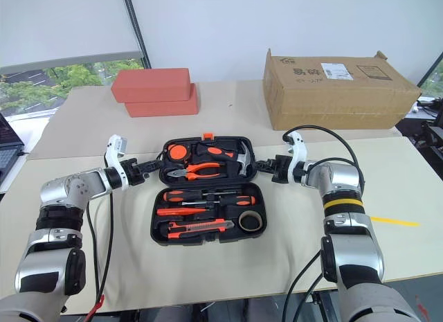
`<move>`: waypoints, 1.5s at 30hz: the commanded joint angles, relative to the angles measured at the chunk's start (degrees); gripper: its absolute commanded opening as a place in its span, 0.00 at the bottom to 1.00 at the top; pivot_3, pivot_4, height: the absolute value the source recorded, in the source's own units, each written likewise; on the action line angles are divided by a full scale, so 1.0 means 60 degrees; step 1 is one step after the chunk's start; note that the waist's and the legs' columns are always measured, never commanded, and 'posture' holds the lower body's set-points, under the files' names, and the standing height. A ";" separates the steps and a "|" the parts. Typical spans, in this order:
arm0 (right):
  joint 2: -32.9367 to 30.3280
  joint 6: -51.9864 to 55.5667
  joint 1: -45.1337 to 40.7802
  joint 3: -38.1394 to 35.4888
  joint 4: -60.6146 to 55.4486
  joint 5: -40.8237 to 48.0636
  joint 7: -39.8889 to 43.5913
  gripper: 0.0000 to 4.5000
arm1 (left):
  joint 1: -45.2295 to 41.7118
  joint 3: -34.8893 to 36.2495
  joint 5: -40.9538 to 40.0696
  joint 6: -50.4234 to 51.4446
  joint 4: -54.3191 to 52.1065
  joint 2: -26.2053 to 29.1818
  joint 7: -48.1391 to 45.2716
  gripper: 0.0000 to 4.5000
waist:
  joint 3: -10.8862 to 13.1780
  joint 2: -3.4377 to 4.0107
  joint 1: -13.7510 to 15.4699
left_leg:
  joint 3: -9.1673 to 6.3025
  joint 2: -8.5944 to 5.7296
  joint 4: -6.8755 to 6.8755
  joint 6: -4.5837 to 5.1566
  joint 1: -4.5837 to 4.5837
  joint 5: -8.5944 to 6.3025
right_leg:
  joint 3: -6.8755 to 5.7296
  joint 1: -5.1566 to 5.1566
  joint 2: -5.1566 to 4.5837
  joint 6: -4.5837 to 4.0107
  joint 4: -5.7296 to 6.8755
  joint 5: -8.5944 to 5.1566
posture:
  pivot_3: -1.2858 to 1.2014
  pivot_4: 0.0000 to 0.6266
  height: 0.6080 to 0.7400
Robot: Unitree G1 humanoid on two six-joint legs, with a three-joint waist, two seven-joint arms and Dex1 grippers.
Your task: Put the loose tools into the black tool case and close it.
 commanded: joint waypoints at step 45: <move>-0.0102 -1.3842 0.0848 0.0412 0.2399 -0.2794 0.1818 0.00 | 0.2351 -0.1409 0.3623 -1.2126 -0.1393 -0.0086 -0.1105 0.00 | 0.0002 0.0003 -0.0007 | 0.0036 0.0001 -0.0003 -0.0013 0.0040 0.0009 | 0.0017 -0.0004 -0.0012 -0.0001 -0.0013 0.0000 | 0.52 0.24 0.78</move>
